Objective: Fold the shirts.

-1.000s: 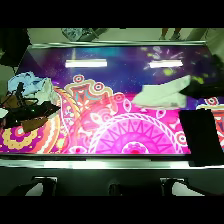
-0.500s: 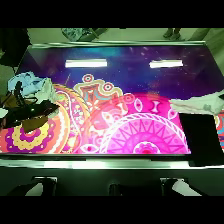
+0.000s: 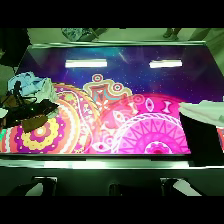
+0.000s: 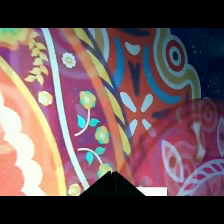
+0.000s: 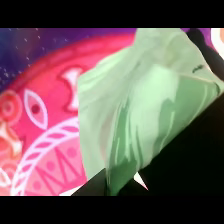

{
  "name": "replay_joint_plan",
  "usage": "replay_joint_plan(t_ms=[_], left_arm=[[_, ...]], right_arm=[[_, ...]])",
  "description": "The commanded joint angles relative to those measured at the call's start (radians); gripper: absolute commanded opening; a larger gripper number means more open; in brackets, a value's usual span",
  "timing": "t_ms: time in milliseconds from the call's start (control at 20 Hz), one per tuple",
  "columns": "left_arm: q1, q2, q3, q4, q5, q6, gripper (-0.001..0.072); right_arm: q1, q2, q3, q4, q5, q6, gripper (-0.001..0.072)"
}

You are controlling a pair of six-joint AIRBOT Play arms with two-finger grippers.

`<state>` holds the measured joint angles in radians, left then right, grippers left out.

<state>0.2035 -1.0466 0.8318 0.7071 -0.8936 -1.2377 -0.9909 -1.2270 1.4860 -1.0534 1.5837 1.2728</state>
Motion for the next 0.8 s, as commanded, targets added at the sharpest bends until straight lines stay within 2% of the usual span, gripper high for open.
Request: replay_joint_plan(t_ms=[0, 200, 450, 650, 700, 750], left_arm=[[0.001, 0.001, 0.0, -0.007, 0.004, -0.003, 0.0034], [0.001, 0.001, 0.0, -0.054, 0.005, -0.003, 0.0034], [0.001, 0.001, 0.0, -0.06, 0.004, -0.003, 0.0034], [0.001, 0.001, 0.0, -0.064, 0.005, -0.003, 0.0034], [0.001, 0.001, 0.0, -0.064, 0.005, -0.003, 0.0034], [0.001, 0.001, 0.0, -0.064, 0.005, -0.003, 0.0034]], right_arm=[[-0.013, 0.012, -0.063, -0.247, 0.134, 0.004, 0.0043], [-0.014, 0.099, -0.249, -0.51, 0.093, 0.048, 0.0045], [-0.014, 0.17, -0.542, -0.504, -0.083, 0.086, 0.0046], [-0.014, 0.171, -0.606, -0.504, -0.185, 0.121, 0.0046], [-0.014, 0.171, -0.608, -0.51, -0.195, 0.141, 0.0071], [-0.014, 0.171, -0.607, -0.515, -0.212, 0.149, 0.026]])
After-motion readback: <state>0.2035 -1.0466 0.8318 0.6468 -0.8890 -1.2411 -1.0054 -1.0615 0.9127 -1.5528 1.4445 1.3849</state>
